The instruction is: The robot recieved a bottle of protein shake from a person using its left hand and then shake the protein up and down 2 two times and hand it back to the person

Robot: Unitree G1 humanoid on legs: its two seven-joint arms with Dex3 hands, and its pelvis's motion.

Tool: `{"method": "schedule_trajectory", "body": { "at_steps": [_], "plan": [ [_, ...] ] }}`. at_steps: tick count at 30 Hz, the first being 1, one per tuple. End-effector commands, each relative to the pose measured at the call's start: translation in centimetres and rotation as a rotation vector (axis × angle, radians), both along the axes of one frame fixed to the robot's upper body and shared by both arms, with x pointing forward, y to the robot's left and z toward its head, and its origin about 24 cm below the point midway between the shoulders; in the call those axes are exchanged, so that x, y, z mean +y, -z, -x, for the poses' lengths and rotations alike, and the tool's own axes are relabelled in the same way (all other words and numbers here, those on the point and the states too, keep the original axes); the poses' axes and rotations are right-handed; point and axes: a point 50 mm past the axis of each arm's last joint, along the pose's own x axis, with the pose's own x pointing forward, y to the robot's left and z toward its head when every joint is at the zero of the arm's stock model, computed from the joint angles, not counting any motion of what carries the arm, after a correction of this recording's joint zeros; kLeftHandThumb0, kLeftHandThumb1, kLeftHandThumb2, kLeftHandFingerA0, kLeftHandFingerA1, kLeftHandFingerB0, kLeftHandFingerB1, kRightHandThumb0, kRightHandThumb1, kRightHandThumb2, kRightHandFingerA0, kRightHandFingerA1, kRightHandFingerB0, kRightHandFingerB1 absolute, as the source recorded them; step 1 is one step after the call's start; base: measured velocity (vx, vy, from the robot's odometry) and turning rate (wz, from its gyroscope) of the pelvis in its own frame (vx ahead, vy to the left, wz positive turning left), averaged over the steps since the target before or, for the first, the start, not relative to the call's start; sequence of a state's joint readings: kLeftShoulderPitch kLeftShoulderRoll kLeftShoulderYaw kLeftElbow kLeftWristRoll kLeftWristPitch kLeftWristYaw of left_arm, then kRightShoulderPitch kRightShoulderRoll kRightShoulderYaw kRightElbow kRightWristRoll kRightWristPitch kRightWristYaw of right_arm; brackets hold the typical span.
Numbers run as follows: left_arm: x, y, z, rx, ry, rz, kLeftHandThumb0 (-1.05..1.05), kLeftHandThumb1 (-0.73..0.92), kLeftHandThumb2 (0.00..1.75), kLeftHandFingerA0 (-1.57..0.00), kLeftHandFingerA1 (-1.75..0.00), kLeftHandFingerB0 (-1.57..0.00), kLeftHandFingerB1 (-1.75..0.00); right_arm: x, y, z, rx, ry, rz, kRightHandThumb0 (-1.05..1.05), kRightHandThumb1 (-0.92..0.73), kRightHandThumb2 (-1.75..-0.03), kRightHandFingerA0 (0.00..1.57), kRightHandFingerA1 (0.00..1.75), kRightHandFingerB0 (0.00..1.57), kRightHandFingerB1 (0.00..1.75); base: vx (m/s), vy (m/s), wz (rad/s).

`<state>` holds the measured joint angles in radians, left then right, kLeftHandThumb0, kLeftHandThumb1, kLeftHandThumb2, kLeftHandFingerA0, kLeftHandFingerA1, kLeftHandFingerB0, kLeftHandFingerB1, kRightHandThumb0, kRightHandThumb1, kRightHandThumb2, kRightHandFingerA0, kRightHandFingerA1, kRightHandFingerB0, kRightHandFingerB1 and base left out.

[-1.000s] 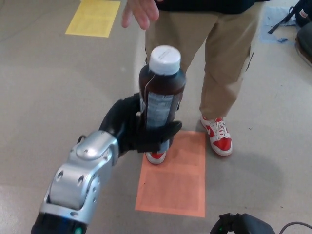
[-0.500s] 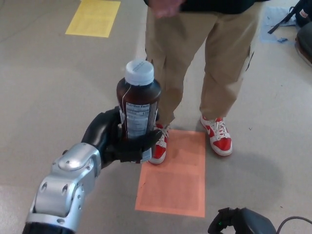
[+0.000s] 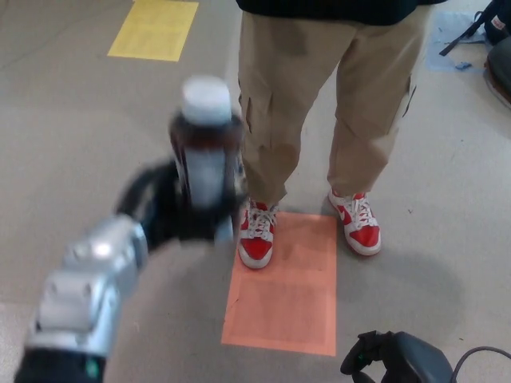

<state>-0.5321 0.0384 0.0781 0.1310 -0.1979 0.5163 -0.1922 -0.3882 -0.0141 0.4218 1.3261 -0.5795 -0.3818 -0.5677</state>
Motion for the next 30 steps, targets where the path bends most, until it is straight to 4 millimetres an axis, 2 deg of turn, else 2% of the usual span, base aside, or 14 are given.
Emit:
{"method": "schedule_trajectory", "body": {
  "at_steps": [1,2,5,6,8,10,13,15,17,21,22,25,27,30],
  "plan": [
    [-0.5,0.6,0.7,0.029,0.018,0.041,-0.1,0.7,0.91,-0.9,-1.55,-0.78,-1.13,-0.5,0.0,0.0,0.006,0.017,-0.001,-0.46,-0.47,-1.15,0.91,0.83,0.92,0.81,0.0,0.0,0.0],
    [-0.7,4.4,1.9,0.136,0.039,0.013,-0.11,0.68,0.92,-0.81,-1.61,-0.75,-1.12,-0.4,0.0,-0.1,0.014,0.025,-0.011,-0.45,-0.45,-1.16,0.99,0.79,0.97,0.72,0.0,0.0,0.0],
    [-0.7,9.7,4.3,0.278,0.072,-0.074,-0.13,0.67,0.89,-0.82,-1.63,-0.73,-1.2,-0.1,-0.2,-0.3,-0.002,0.016,-0.006,-0.44,-0.45,-1.17,1.0,0.77,0.98,0.71,0.0,0.0,0.02],
    [-0.8,12.2,5.6,0.356,0.09,-0.112,-0.14,0.72,0.78,-0.83,-1.65,-0.71,-1.18,-0.1,-0.2,-0.3,-0.001,0.012,-0.005,-0.45,-0.47,-1.15,1.04,0.98,0.91,0.82,0.0,0.0,0.0],
    [-1.0,15.8,8.3,0.473,0.14,-0.175,-0.15,0.69,0.87,-0.86,-1.65,-0.72,-1.21,-0.2,-0.2,-0.2,-0.006,0.009,-0.004,-0.47,-0.47,-1.16,1.05,1.02,0.92,0.83,0.0,0.0,0.0],
    [-1.1,12.3,5.9,0.375,0.132,-0.131,-0.2,0.74,0.81,-0.78,-1.61,-0.71,-1.18,-0.3,-0.5,-0.7,-0.019,0.018,-0.01,-0.45,-0.46,-1.17,1.05,1.0,0.93,0.83,0.0,0.0,0.0],
    [-1.0,6.0,2.6,0.184,0.103,-0.044,-0.16,0.7,0.87,-0.91,-1.58,-0.73,-1.16,-0.4,-0.4,-0.4,-0.022,0.033,-0.02,-0.46,-0.47,-1.16,0.98,0.82,0.97,0.74,0.0,0.0,0.05],
    [-0.2,-1.3,-0.2,-0.016,0.042,0.05,-0.16,0.73,0.9,-0.95,-1.52,-0.77,-1.21,-0.2,-0.3,-0.3,-0.022,0.027,-0.009,-0.44,-0.48,-1.17,1.14,1.11,0.93,0.82,0.0,0.0,0.0],
    [-0.1,-1.8,-0.3,-0.028,0.036,0.065,-0.14,0.71,0.92,-0.97,-1.51,-0.77,-1.21,-0.3,-0.2,-0.3,-0.013,0.029,-0.012,-0.44,-0.45,-1.2,1.1,0.95,0.97,0.71,0.0,0.0,0.0],
    [-0.5,3.3,1.4,0.127,0.034,0.058,-0.15,0.74,0.85,-0.96,-1.5,-0.81,-1.08,-0.2,-0.3,-0.5,-0.003,0.036,-0.022,-0.46,-0.46,-1.17,0.97,0.89,0.94,0.82,0.0,0.0,0.0],
    [-0.4,7.6,3.2,0.234,0.065,-0.006,-0.14,0.72,0.85,-0.9,-1.59,-0.75,-1.13,-0.2,-0.3,-0.5,-0.006,0.035,-0.022,-0.47,-0.46,-1.16,1.04,0.86,0.99,0.73,0.0,0.0,0.0],
    [-0.7,13.1,6.2,0.4,0.118,-0.109,-0.14,0.65,0.92,-0.84,-1.63,-0.73,-1.22,-0.2,-0.3,-0.6,-0.005,0.035,-0.018,-0.45,-0.46,-1.18,1.06,0.93,0.97,0.73,0.0,0.0,0.0],
    [-1.2,12.3,5.6,0.384,0.135,-0.122,-0.16,0.67,0.92,-0.8,-1.64,-0.73,-1.23,-0.5,-0.4,-0.7,-0.007,0.046,-0.023,-0.44,-0.44,-1.2,1.07,0.92,0.97,0.72,0.0,0.0,0.0],
    [-1.3,4.5,1.4,0.166,0.102,-0.009,-0.19,0.74,0.83,-0.96,-1.5,-0.77,-1.15,-0.6,-0.3,-0.4,-0.008,0.056,-0.036,-0.44,-0.46,-1.16,0.99,0.81,0.97,0.71,0.0,0.0,0.02]
  ]
}}
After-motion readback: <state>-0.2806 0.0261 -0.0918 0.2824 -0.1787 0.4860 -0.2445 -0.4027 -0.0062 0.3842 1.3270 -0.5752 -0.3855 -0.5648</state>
